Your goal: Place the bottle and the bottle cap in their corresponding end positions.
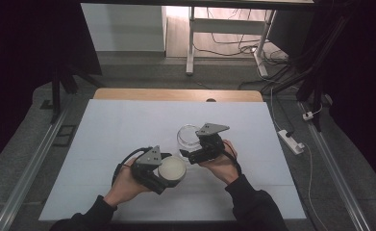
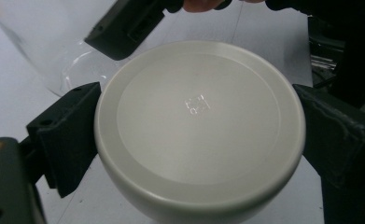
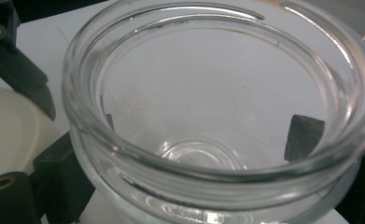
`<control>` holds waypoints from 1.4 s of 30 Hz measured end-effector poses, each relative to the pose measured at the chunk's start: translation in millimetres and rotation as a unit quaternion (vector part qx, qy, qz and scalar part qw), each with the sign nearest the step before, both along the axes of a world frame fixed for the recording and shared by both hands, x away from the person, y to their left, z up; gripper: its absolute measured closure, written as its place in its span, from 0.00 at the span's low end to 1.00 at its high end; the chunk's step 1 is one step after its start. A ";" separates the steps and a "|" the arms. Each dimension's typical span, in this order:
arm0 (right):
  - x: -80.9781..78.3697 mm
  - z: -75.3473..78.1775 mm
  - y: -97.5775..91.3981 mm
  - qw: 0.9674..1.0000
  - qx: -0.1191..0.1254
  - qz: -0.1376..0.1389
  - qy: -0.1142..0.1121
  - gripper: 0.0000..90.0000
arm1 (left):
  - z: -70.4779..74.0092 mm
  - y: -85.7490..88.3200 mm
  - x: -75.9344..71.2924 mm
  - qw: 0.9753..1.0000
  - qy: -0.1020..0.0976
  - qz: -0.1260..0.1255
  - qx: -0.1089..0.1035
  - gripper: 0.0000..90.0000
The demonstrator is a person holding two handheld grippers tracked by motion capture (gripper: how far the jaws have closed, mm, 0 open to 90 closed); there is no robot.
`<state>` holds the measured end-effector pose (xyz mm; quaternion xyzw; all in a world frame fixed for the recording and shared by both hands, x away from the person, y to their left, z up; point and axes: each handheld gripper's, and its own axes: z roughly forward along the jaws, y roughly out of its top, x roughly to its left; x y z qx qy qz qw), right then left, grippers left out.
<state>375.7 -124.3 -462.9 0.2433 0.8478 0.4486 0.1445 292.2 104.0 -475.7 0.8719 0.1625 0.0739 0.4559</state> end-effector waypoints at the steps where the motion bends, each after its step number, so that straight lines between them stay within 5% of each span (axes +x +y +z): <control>1: 1.3 -0.6 0.3 1.000 -0.001 -0.001 0.000 0.08 | -1.5 -0.3 0.7 1.000 -0.001 -0.002 0.001 0.09; 5: 7.3 -3.0 2.6 1.000 -0.001 -0.007 0.001 0.08 | -8.1 -2.3 3.3 1.000 -0.001 -0.006 -0.002 0.09; 13: 20.3 -8.3 10.9 1.000 -0.005 -0.015 0.002 0.08 | -21.0 -11.1 6.5 0.999 -0.016 -0.025 0.026 0.09; 24: 33.9 -18.3 23.9 1.000 -0.010 -0.016 0.003 0.08 | -38.7 -26.4 12.7 0.998 -0.007 -0.045 0.052 0.09; 42: 42.5 -39.6 39.8 1.000 -0.020 -0.008 0.010 0.08 | -55.5 -25.3 22.4 0.995 0.012 -0.030 0.090 0.09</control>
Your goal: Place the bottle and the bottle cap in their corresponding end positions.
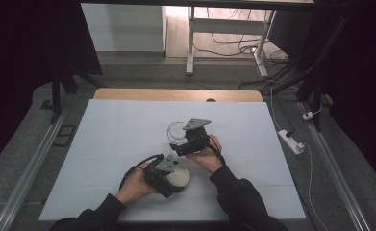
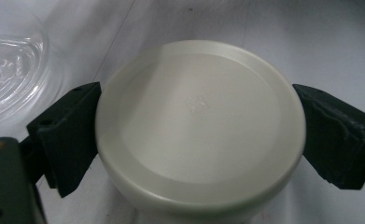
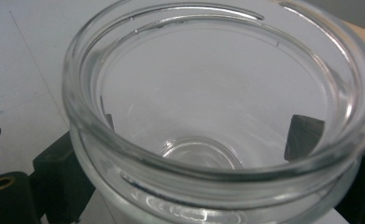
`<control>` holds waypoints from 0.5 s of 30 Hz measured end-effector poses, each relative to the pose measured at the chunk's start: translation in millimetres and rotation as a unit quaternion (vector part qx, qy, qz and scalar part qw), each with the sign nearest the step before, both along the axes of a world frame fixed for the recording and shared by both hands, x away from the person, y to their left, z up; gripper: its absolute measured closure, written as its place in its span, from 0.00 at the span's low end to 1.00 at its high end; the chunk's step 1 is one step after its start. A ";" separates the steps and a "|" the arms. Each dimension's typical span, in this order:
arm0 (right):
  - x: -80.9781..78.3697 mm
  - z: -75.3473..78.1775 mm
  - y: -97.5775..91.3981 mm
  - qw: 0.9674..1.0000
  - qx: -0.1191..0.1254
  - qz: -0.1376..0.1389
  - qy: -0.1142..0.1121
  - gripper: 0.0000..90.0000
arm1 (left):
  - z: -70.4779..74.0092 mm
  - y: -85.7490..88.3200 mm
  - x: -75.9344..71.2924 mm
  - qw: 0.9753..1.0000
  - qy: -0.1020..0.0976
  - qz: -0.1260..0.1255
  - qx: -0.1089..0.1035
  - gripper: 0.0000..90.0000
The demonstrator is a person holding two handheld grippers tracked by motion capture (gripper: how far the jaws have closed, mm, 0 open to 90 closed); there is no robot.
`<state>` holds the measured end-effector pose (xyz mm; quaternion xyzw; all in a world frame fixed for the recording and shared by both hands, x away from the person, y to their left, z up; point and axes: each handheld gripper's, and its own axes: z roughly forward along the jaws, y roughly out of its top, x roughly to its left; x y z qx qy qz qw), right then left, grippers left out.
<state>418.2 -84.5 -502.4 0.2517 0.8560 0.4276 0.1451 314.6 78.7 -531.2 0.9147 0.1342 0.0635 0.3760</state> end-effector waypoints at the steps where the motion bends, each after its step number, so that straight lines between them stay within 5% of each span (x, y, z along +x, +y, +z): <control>1: 0.3 -1.0 0.4 1.000 -0.001 -0.001 -0.001 0.08 | -1.2 0.0 0.3 1.000 0.001 -0.001 -0.001 0.09; 15: 7.7 -8.7 -0.7 1.000 0.002 -0.011 -0.007 0.08 | -11.6 -3.1 3.9 1.000 0.013 0.002 0.020 0.09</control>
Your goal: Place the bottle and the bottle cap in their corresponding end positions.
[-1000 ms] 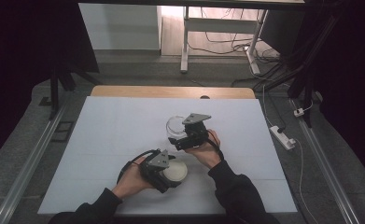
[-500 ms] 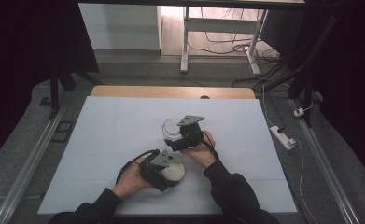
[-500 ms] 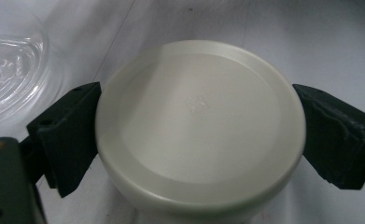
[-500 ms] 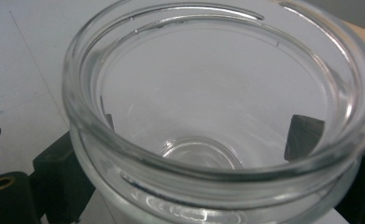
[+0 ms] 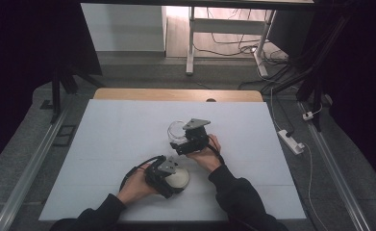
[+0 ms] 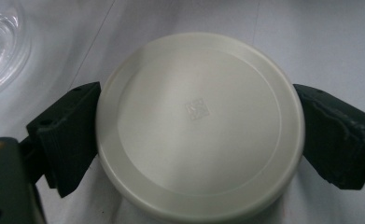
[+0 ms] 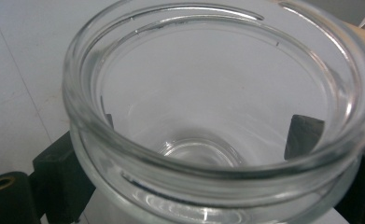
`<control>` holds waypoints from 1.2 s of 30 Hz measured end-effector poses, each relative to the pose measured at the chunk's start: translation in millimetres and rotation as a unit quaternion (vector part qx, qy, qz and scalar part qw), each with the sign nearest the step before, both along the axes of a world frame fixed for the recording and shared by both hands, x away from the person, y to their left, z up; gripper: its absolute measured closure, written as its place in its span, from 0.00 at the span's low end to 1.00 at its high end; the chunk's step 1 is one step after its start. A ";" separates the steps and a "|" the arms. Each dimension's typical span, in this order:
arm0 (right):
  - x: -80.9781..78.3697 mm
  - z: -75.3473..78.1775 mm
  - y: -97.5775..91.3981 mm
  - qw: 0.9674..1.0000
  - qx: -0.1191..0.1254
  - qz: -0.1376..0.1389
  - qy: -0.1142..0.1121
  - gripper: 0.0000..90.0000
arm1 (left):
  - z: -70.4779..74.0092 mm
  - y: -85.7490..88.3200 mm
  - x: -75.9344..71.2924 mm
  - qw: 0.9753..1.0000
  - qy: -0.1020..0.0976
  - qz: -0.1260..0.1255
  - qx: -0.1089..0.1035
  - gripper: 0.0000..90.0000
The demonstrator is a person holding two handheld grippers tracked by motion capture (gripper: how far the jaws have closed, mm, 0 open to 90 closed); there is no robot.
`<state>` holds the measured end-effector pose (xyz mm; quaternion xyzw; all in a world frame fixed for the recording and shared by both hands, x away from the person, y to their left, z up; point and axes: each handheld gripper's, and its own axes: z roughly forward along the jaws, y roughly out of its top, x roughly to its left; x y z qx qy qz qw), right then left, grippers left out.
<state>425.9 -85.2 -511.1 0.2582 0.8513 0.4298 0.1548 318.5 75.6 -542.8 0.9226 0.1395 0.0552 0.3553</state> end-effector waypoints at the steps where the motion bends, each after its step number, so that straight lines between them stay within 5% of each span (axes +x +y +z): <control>1: 0.0 -0.1 -0.1 1.000 0.000 0.000 -0.001 0.08 | 0.0 0.1 0.6 1.000 0.002 -0.001 0.001 0.09; 21: 0.2 0.4 -1.6 1.000 0.015 -0.006 0.013 0.05 | 0.2 -3.3 3.3 1.000 0.022 0.009 0.009 0.00; 36: -4.0 8.3 -6.8 0.999 0.028 -0.002 0.022 0.00 | 13.0 6.5 -0.5 0.998 0.026 0.038 -0.036 0.00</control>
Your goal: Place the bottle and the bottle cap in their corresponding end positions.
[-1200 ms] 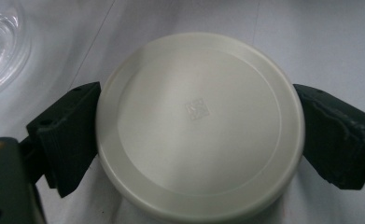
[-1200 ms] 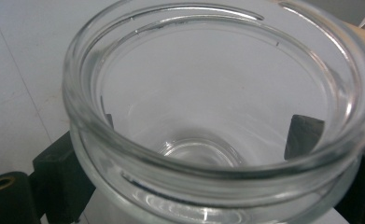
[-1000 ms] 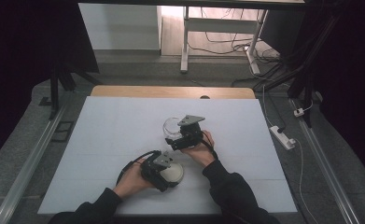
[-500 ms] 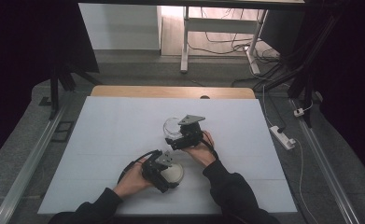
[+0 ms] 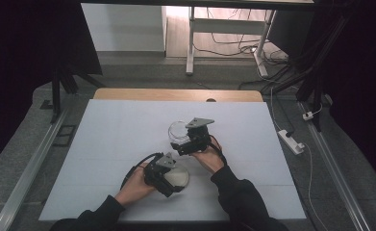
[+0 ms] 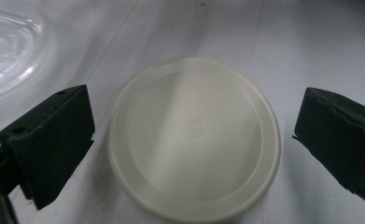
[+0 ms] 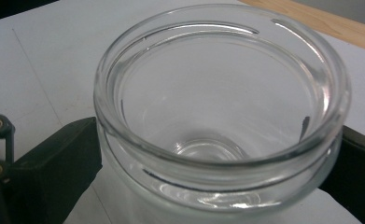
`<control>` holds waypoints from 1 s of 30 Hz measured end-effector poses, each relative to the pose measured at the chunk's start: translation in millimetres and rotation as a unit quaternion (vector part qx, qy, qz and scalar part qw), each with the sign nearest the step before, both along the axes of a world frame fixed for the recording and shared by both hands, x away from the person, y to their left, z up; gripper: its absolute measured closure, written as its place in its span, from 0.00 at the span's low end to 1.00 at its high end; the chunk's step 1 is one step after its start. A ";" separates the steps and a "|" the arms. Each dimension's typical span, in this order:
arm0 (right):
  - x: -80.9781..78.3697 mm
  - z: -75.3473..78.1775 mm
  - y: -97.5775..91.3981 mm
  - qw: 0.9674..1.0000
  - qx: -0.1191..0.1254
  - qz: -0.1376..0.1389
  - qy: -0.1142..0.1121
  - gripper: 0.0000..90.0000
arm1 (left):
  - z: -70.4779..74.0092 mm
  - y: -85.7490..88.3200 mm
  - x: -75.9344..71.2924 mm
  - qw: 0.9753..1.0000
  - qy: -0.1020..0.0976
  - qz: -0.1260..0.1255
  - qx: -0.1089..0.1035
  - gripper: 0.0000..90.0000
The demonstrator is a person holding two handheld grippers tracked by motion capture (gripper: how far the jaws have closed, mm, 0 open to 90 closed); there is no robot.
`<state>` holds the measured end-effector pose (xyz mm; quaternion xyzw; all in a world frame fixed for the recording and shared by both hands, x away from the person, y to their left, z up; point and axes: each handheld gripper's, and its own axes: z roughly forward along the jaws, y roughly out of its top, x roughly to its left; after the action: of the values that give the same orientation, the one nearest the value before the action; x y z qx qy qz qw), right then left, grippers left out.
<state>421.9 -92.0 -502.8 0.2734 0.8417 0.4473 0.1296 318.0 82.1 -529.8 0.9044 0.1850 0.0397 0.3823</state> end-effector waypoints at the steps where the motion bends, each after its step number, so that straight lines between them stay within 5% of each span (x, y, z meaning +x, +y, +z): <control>1: -0.5 0.2 -0.4 1.000 0.001 0.000 -0.002 0.00 | 0.9 1.4 -0.2 1.000 0.001 0.003 -0.006 0.00; 30: -19.2 9.9 -18.3 1.000 0.003 -0.006 -0.005 0.00 | 23.5 36.7 -5.2 0.998 0.000 0.039 -0.055 0.00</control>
<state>402.7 -110.3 -492.8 0.2767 0.8382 0.4501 0.1355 312.8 118.8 -506.3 0.8739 0.2221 0.0447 0.4300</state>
